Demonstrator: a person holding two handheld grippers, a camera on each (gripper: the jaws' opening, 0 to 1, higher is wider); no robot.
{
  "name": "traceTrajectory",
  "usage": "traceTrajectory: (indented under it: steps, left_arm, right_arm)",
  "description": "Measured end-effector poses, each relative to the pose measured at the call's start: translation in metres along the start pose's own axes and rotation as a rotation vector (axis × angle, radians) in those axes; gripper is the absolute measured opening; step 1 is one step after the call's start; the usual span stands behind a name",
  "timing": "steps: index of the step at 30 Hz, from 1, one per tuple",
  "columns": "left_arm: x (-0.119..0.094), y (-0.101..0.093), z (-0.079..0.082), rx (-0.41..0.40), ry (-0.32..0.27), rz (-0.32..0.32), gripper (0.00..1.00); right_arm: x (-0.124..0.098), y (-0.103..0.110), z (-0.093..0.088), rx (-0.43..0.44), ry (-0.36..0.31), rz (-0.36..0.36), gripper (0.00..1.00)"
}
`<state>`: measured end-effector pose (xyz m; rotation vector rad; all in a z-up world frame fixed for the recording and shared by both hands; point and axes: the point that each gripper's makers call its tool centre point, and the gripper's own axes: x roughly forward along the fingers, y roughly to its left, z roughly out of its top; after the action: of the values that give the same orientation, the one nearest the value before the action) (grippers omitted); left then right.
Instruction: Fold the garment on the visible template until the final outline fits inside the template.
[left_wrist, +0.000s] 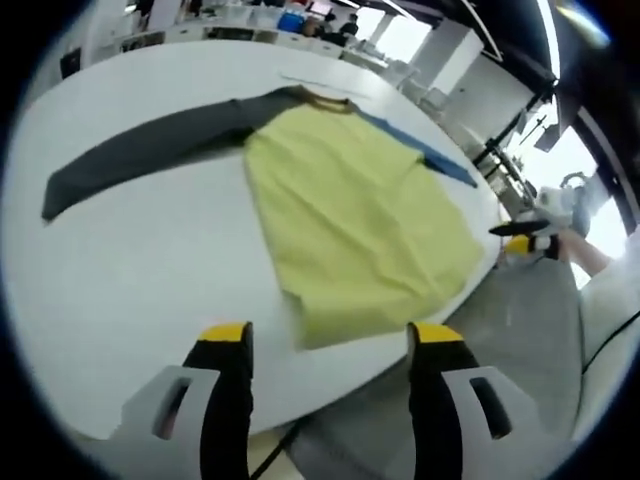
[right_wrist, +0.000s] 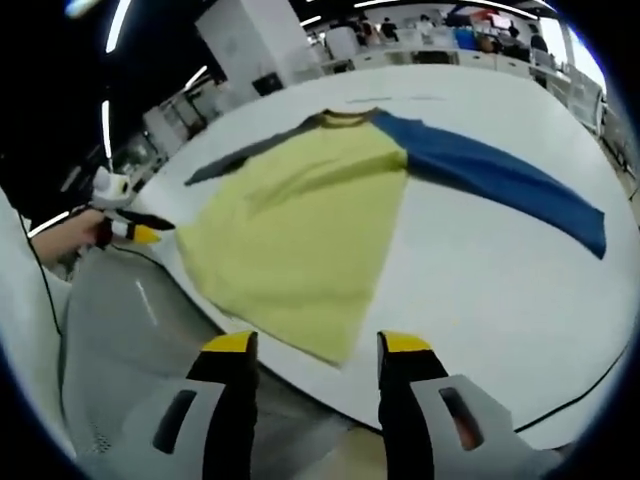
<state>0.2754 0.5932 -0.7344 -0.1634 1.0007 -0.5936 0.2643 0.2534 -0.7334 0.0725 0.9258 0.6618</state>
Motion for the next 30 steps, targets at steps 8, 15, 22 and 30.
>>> traceTrajectory:
  steps: [8,15,22,30]
  left_arm:
    - [0.006,0.0,-0.001,-0.008,0.007,-0.012,0.49]
    - [0.009,0.001,-0.003,-0.023,0.01,-0.016,0.45]
    - [0.011,0.003,-0.006,-0.024,0.027,-0.022,0.37]
    - [0.016,0.002,-0.007,-0.013,0.034,-0.041,0.26]
  right_arm:
    - [0.009,-0.002,-0.007,0.018,0.039,0.007,0.41]
    - [0.015,-0.003,-0.01,0.019,0.062,0.009,0.4]
    - [0.018,-0.004,-0.013,0.027,0.074,0.012,0.34]
    - [0.021,-0.006,-0.016,0.034,0.087,0.014,0.3]
